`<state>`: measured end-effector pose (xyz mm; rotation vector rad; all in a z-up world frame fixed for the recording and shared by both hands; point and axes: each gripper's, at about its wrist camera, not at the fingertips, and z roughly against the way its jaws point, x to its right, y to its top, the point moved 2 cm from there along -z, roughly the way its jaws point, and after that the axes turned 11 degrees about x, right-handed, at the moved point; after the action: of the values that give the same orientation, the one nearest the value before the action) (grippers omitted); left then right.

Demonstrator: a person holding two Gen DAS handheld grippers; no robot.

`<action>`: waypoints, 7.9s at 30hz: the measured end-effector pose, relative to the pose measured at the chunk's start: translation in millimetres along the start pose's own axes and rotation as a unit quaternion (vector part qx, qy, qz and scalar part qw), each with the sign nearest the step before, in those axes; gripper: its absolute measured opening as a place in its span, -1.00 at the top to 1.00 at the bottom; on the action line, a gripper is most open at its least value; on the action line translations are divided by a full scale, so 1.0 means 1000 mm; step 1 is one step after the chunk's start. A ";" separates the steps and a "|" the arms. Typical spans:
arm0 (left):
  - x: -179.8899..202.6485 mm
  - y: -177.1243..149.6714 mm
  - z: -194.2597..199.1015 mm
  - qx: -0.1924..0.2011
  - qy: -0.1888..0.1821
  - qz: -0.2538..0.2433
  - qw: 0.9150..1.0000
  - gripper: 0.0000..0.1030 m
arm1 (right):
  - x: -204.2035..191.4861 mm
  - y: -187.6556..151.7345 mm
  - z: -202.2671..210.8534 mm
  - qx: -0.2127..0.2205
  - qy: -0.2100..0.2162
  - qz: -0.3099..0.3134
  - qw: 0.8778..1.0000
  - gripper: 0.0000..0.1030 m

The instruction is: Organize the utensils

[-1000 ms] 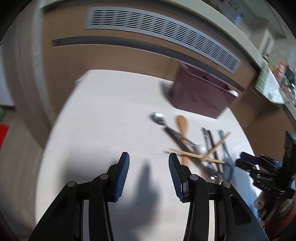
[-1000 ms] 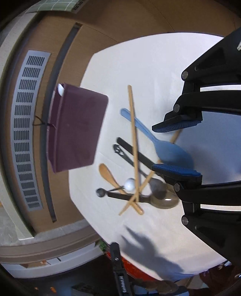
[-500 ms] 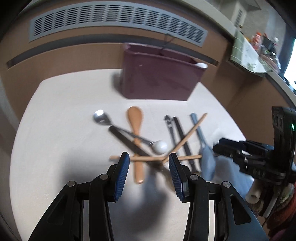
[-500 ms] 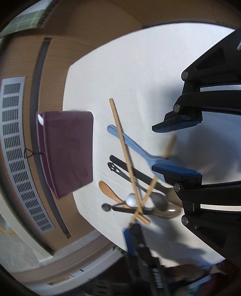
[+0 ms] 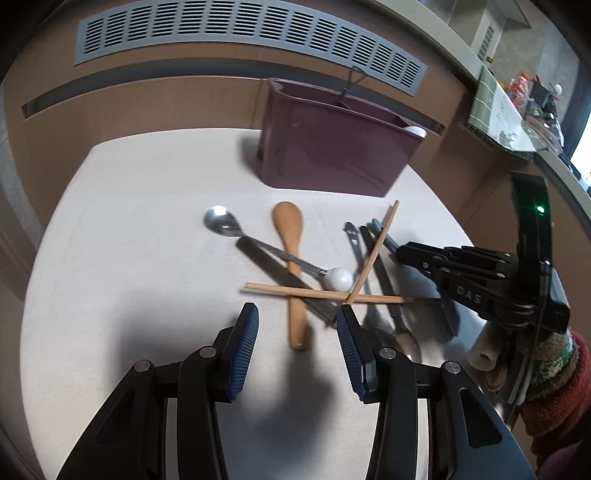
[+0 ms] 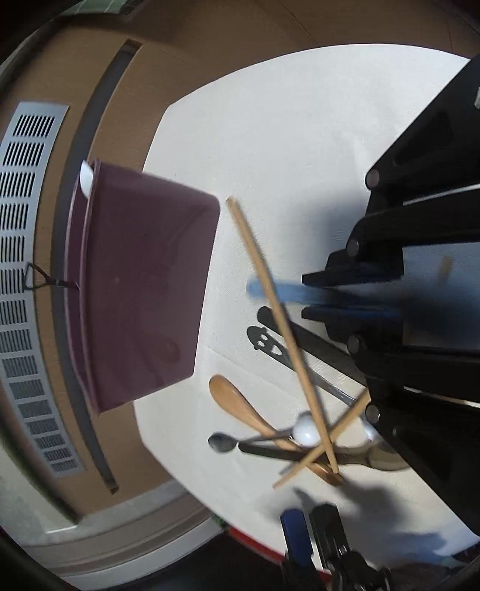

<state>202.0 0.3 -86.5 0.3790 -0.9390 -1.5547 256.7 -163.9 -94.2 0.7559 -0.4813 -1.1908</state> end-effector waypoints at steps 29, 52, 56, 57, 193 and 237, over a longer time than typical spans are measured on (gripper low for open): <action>0.000 0.036 -0.056 0.014 0.115 -0.105 0.988 0.13 | 0.032 -0.056 0.061 -0.006 0.007 -0.028 1.000 0.66; 0.021 0.063 -0.117 -0.058 0.089 -0.068 0.992 0.41 | 0.023 -0.059 0.077 0.012 0.015 -0.006 1.000 0.62; 0.018 0.066 -0.089 -0.015 0.057 -0.031 0.998 0.41 | 0.016 -0.053 0.090 0.033 0.029 0.035 0.998 0.62; 0.017 0.067 -0.079 -0.001 0.052 -0.026 0.998 0.41 | 0.012 -0.049 0.091 0.038 0.033 0.057 0.997 0.61; -0.019 -0.042 0.043 0.036 0.098 0.003 0.995 0.32 | -0.011 -0.054 0.077 0.011 0.009 0.057 0.998 0.58; 0.016 0.038 0.128 0.169 0.081 -0.029 0.982 0.58 | 0.014 -0.007 0.093 0.081 -0.005 0.012 0.997 0.77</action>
<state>134.2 31.6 25.0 0.7678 -1.0711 -1.3914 192.4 -203.7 -37.9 0.8809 -0.6002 -1.1428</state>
